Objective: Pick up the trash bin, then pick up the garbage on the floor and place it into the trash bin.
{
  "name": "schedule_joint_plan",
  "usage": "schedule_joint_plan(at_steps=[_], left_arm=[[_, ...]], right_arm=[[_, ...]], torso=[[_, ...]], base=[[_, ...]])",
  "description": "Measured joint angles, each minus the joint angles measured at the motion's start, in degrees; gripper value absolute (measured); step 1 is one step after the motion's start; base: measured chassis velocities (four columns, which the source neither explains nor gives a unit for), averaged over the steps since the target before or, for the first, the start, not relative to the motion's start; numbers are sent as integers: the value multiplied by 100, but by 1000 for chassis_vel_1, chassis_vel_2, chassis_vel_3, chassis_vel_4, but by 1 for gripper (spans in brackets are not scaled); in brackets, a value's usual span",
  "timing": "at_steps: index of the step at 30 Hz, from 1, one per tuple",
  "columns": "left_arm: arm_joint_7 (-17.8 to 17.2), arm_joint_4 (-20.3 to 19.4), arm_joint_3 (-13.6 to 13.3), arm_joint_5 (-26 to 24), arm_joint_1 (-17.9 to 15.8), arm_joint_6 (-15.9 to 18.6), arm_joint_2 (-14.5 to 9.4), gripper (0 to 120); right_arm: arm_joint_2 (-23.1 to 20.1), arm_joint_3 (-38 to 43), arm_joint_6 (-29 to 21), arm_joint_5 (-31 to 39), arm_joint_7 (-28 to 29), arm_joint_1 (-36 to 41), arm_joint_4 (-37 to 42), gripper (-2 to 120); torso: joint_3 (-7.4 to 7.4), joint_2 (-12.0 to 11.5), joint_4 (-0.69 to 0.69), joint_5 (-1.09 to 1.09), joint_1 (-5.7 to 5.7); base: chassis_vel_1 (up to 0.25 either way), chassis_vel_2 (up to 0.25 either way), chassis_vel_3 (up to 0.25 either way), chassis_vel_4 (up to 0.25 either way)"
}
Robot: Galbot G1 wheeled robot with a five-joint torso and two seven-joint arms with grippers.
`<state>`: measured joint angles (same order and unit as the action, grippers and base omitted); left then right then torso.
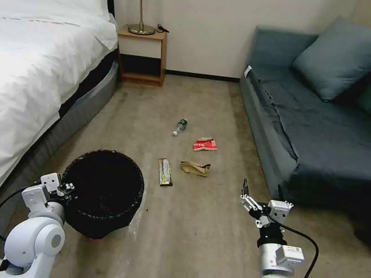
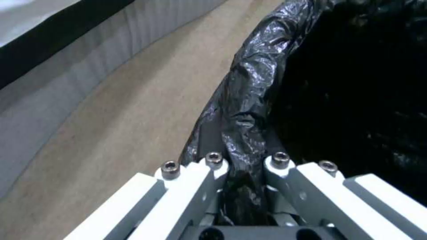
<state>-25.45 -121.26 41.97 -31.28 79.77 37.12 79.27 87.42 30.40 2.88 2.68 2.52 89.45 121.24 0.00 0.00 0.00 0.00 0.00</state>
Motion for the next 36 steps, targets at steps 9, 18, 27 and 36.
schedule_joint_plan(at_steps=[9, 18, 27, 36], left_arm=[[2, 7, 22, -6, -17, 0, 8, 4], [1, 6, 107, -21, -33, 0, 4, 4], [1, 4, 149, -36, -38, -1, 27, 4], [1, 3, 181, -40, -52, -6, 38, 4]], right_arm=[[0, -10, -4, -21, -34, -11, -8, 100], [12, -63, -10, -35, -75, -46, -51, 100], [10, -83, -15, -50, -92, -49, -80, 100], [-11, -96, -13, -57, -98, -56, -128, 100]], torso=[[-1, 0, 0, 0, 0], [-1, 0, 0, 1, 0], [0, 0, 0, 0, -1], [-1, 0, 0, 0, -1]], base=[[-128, 118, 112, -130], [-128, 145, 145, -133], [-163, 159, 153, -158], [-179, 174, 170, -174]])
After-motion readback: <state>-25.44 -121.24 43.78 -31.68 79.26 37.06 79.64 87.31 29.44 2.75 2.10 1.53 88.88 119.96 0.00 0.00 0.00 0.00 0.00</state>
